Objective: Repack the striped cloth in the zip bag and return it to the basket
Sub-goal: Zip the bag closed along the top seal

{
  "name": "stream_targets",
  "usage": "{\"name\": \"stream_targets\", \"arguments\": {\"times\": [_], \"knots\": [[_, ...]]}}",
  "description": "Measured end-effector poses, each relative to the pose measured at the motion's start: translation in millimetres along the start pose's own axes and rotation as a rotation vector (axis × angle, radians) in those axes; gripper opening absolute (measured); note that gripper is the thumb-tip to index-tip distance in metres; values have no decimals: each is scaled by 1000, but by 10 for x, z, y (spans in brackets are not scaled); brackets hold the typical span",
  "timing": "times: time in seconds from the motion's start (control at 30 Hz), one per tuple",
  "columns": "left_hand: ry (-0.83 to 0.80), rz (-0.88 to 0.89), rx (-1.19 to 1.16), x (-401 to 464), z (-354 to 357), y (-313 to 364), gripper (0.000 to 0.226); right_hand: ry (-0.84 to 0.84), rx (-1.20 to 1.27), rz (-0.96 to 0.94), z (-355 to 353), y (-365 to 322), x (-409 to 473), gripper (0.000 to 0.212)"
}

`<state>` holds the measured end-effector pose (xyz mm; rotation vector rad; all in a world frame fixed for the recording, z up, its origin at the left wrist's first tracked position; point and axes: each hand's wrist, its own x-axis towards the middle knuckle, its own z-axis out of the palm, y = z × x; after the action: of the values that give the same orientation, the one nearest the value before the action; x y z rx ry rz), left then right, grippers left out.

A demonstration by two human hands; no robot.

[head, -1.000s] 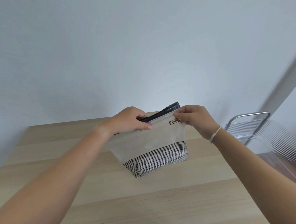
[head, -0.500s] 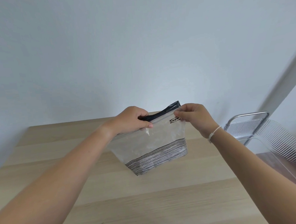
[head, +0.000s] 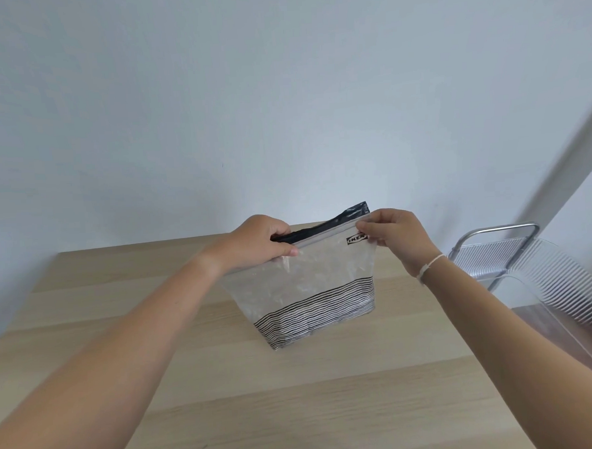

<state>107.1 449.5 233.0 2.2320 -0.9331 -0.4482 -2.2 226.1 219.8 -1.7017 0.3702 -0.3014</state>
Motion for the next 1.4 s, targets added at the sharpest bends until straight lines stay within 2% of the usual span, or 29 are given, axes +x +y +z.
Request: {"name": "stream_targets", "arguments": {"times": [0.13, 0.4, 0.63, 0.73, 0.8, 0.93, 1.1, 1.23, 1.4], "knots": [[0, 12, -19, -11, 1, 15, 20, 12, -6, -10, -23, 16, 21, 12], [-34, -11, 135, -4, -84, -6, 21, 78, 11, 23, -140, 123, 69, 13], [-1, 9, 125, 0, -24, -12, 35, 98, -32, 12, -168, 192, 116, 10], [-15, 8, 126, -13, -54, 14, 33, 102, -61, 13, -206, 212, 107, 6], [-46, -9, 161, -25, -95, 17, 24, 128, -66, 17, -242, 221, 102, 5], [-53, -15, 182, -53, -156, 7, 32, 157, -49, 22, -284, 245, 95, 11], [-43, -18, 184, -58, -100, -25, 26, 142, -80, 6, -258, 282, 88, 5], [-4, 8, 135, -60, -79, -57, 34, 162, -79, -4, -261, 276, 104, 7], [12, -32, 142, -77, -167, -153, 22, 245, -12, 13, -325, 281, 119, 13]]}}
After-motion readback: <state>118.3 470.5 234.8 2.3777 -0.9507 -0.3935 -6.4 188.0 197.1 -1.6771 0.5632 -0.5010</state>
